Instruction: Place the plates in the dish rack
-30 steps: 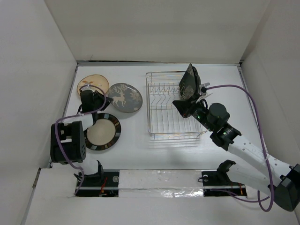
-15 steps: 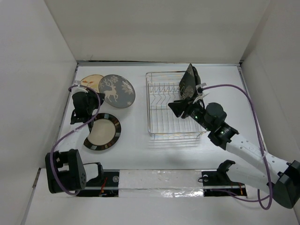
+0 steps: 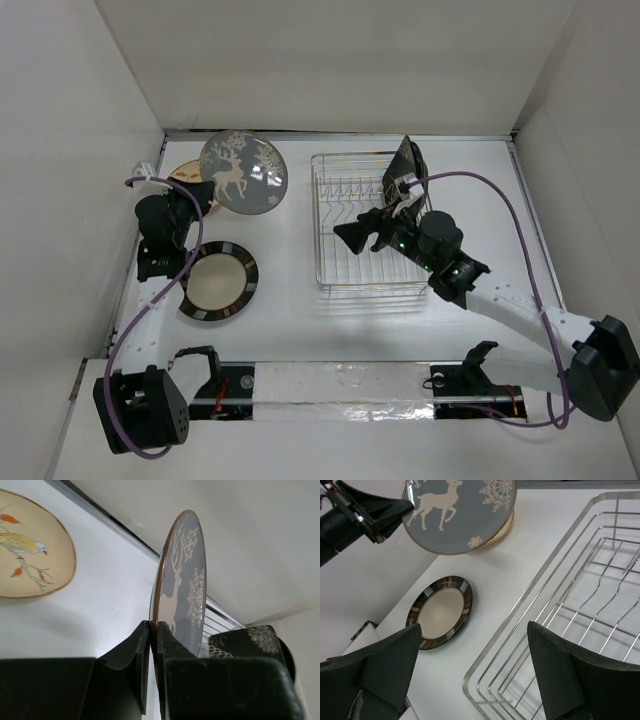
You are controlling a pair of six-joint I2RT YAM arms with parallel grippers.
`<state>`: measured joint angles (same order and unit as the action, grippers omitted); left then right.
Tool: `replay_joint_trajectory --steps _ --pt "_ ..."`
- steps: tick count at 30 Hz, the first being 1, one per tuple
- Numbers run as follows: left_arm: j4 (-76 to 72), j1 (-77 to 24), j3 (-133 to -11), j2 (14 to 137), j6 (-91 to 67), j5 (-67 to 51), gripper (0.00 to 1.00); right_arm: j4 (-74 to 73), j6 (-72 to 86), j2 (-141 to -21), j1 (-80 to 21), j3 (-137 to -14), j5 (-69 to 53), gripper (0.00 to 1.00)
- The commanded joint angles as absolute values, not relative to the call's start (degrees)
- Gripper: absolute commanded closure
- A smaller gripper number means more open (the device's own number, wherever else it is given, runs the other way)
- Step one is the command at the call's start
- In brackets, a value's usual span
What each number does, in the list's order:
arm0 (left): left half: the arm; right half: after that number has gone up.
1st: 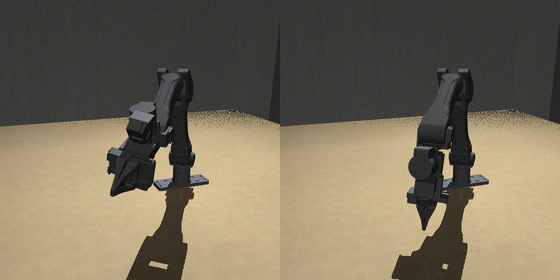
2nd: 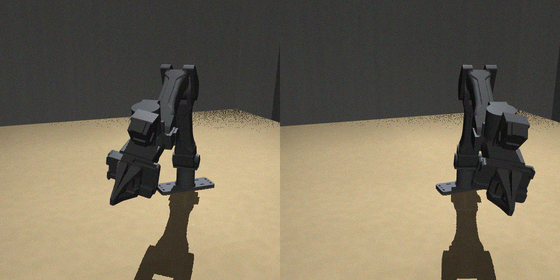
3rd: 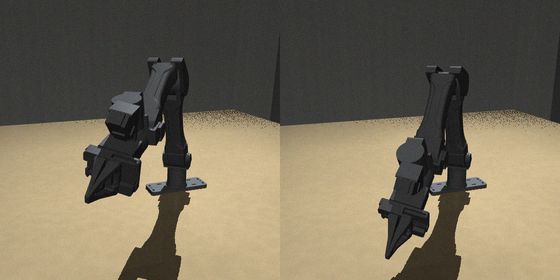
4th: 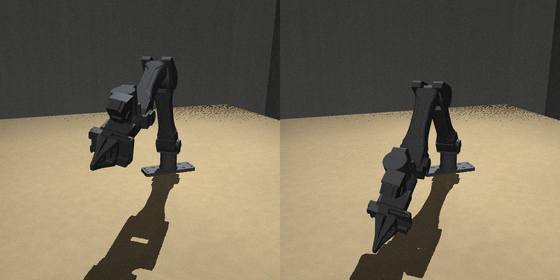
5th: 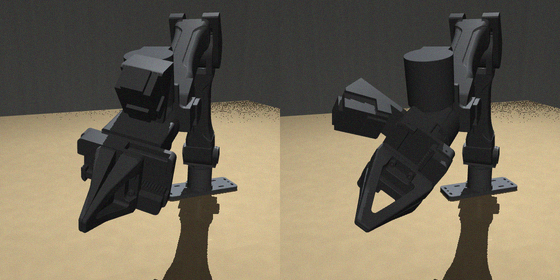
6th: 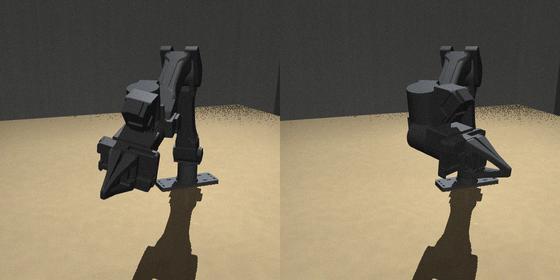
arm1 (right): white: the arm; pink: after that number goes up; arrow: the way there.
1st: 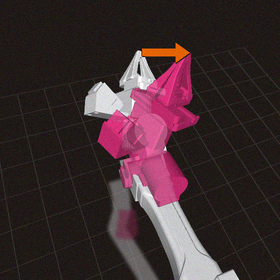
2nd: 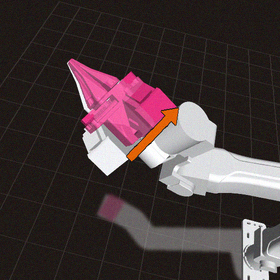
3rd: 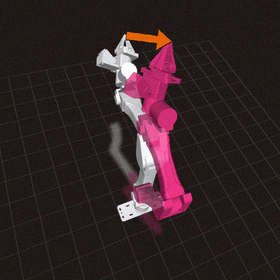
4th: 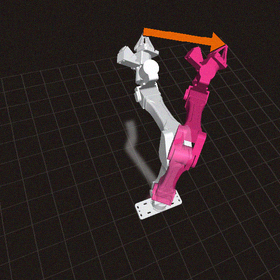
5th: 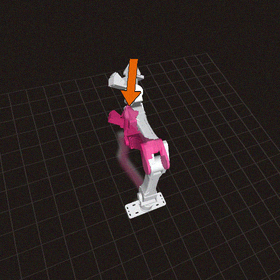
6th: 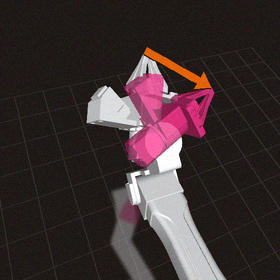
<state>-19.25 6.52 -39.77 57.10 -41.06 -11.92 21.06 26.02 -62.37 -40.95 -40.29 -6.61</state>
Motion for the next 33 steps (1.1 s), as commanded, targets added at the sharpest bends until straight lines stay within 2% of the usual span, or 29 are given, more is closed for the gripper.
replay_joint_trajectory --steps 1,6,14,25,31,32,33 --pt "-31.28 6.77 -42.46 53.09 -47.45 -19.58 1.0 23.3 27.86 -66.69 -41.31 -47.09 -6.33 0.05" --pt "-34.35 6.77 -40.97 52.04 -50.36 -26.88 1.0 22.06 29.7 -75.83 -41.92 -54.65 -4.31 0.03" --pt "-38.93 6.77 -36.39 47.29 -55.8 -34.97 1.0 19.25 26.28 -80.68 -40.0 -60.55 -0.53 0.0" --pt "-52.1 5.71 -31.38 51.15 -63.71 -46.04 1.0 23.37 23.9 -82.88 -36.91 -61.79 -11.86 0.03" --pt "-53.61 4.57 -30.76 52.21 -62.93 -48.6 1.0 31.27 29.87 -85.77 -34.28 -60.04 -22.04 0.11" --pt "-53.7 4.57 -30.5 52.03 -62.76 -49.13 1.0 33.46 30.58 -86.13 -34.28 -59.94 -23.37 0.22" --pt "-53.61 4.57 -29.8 51.86 -62.06 -49.13 1.0 34.18 31.19 -86.48 -34.28 -60.03 -24.77 0.29"
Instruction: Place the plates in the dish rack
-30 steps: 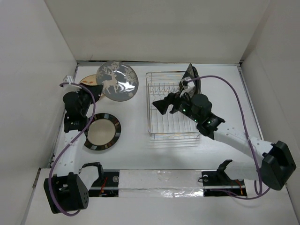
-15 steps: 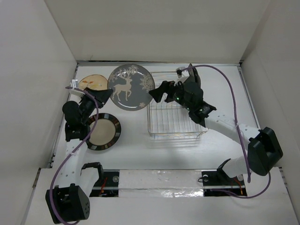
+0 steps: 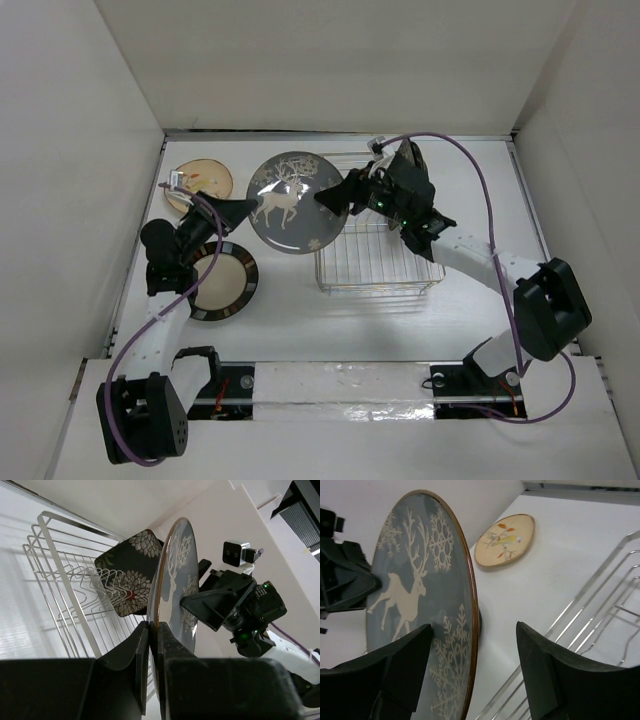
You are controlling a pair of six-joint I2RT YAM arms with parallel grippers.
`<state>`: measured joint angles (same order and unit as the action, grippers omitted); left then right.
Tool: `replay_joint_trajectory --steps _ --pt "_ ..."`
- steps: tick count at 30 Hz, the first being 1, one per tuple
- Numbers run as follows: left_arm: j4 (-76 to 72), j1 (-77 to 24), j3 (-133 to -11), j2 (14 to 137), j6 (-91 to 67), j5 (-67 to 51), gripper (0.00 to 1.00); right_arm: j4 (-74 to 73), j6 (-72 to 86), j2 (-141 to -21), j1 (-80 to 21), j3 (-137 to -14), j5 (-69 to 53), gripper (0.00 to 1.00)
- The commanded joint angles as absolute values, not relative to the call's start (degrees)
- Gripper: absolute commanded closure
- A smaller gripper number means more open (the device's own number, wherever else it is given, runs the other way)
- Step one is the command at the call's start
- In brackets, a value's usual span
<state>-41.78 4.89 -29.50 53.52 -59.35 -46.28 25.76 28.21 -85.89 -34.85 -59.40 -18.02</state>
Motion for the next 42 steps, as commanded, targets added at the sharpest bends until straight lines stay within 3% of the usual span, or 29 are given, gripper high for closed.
replay_joint_trajectory --steps 1,5,8,10,11,13,14,17,20,26,34,42 --pt "-53.0 4.57 -29.62 51.51 -61.44 -49.13 1.0 34.45 31.81 -86.92 -34.28 -60.2 -27.48 0.36" --pt "-43.79 4.57 -30.23 49.14 -52.66 -45.11 1.0 35.06 32.87 -87.36 -34.28 -60.21 -29.79 0.81" --pt "-40.0 4.57 -29.36 47.12 -48.52 -42.03 1.0 34.02 33.22 -87.45 -34.8 -60.38 -30.76 1.0" --pt "-38.24 4.57 -29.88 47.37 -47.64 -41.22 0.95 32.53 32.96 -86.49 -34.8 -60.38 -29.1 1.0" --pt "-37.54 4.57 -30.4 47.81 -46.33 -41.57 0.74 31.39 32.87 -85.96 -34.8 -60.29 -28.57 1.0" --pt "-36.83 4.04 -31.72 48.08 -45.7 -42.45 0.6 30.24 32.78 -83.68 -34.8 -60.38 -25.43 1.0" --pt "-36.57 4.04 -31.99 47.99 -45.36 -42.63 0.48 28.15 32.26 -82.45 -34.8 -60.55 -24.18 1.0" --pt "-30.17 1.42 -36.11 48.77 -40.64 -40.79 0.36 20.87 28.75 -76.83 -34.19 -62.22 -15.32 1.0" --pt "-23.3 -1.57 -39.81 48.69 -36.14 -37.46 0.34 13.73 25.49 -71.82 -33.66 -64.42 -4.42 1.0" --pt "-23.9 -5.36 -39.64 50.89 -36.56 -37.62 0.34 2.13 19.87 -65.84 -33.66 -67.76 15.71 1.0" --pt "-28.56 -9.14 -35.69 53.17 -39.55 -39.29 0.35 -10.63 8.99 -71.53 -33.66 -79.78 39.69 1.0" --pt "-24.88 -9.14 -35.77 53.61 -36.13 -37.18 0.35 -15.64 4.22 -79.98 -32.52 -88.5 46.14 1.0"
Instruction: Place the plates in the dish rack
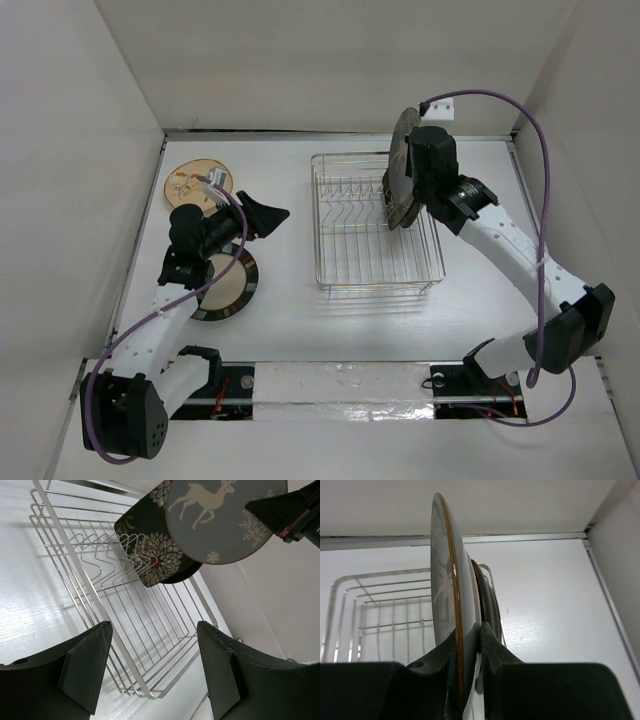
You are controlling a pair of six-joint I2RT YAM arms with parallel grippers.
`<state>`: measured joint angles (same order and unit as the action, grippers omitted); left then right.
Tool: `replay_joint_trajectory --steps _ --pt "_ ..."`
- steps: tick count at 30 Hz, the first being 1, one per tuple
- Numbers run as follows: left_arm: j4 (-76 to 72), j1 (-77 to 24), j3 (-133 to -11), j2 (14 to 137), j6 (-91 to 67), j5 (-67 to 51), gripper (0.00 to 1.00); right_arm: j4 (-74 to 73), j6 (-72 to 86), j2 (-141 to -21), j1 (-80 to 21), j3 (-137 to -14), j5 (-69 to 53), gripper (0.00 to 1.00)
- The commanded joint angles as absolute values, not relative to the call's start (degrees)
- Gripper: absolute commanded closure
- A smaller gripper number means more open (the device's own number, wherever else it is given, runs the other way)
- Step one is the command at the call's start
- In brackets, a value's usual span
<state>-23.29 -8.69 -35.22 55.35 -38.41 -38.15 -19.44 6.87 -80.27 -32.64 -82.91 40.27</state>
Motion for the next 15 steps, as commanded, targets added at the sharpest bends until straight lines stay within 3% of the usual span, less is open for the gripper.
replay_joint_trajectory --steps 1,15 --pt "-24.09 -9.14 -35.95 53.53 -35.78 -36.83 0.35 -15.64 3.96 -80.42 -32.52 -88.59 46.58 1.0" --pt "-22.76 -9.14 -37.09 57.21 -34.63 -37.18 0.35 -13.89 4.66 -87.89 -31.46 -85.26 42.54 1.0"
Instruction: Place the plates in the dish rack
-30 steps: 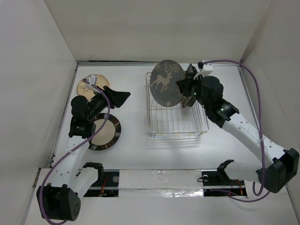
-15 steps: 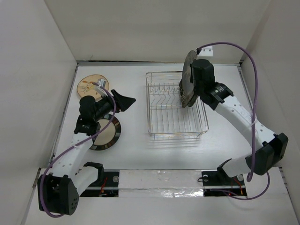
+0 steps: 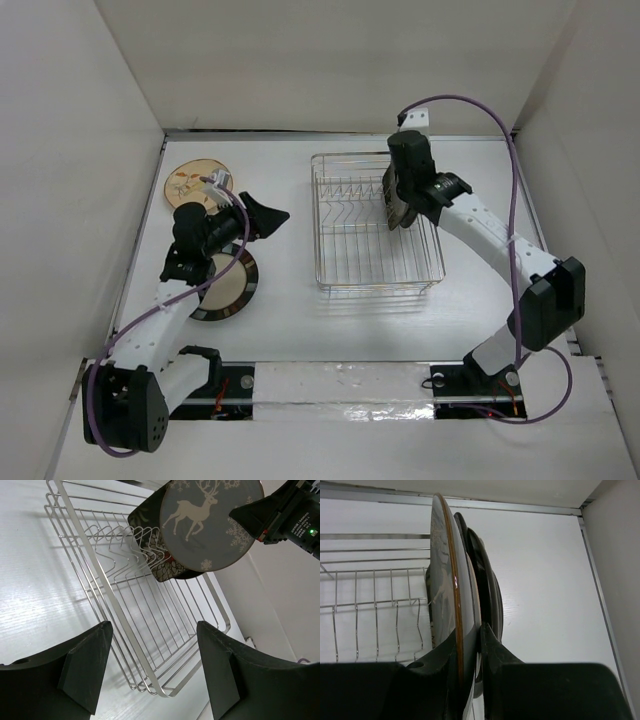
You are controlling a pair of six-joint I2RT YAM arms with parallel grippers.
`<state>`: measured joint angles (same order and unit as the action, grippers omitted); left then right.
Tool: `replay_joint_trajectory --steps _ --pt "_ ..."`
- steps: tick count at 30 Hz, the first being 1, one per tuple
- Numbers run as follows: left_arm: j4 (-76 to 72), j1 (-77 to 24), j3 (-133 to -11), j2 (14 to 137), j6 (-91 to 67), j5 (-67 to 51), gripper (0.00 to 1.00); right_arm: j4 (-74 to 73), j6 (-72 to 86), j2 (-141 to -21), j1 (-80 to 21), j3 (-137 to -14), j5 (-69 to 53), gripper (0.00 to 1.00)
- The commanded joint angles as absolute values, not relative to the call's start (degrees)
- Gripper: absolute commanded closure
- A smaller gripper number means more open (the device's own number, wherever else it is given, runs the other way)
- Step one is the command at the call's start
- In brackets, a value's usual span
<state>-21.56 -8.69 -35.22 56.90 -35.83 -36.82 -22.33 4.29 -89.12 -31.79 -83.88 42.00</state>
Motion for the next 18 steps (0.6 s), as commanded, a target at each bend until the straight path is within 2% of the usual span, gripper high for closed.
replay_joint_trajectory --steps 1,7,14,18 --pt "-22.76 -9.14 -37.09 57.3 -34.54 -37.18 0.35 -13.28 4.75 -88.41 -31.46 -83.77 42.02 1.0" --pt "-20.22 -9.14 -37.35 56.17 -32.08 -34.02 0.36 -8.88 6.68 -90.17 -30.94 -78.58 39.47 1.0" --pt "-14.24 -9.14 -37.27 53.35 -29.18 -22.96 0.39 -3.79 8.52 -91.32 -30.94 -73.83 37.09 1.0" --pt "-11.61 -8.61 -37.97 53.61 -29.44 -20.57 0.41 -2.73 10.45 -91.58 -30.94 -71.99 36.48 1.0"
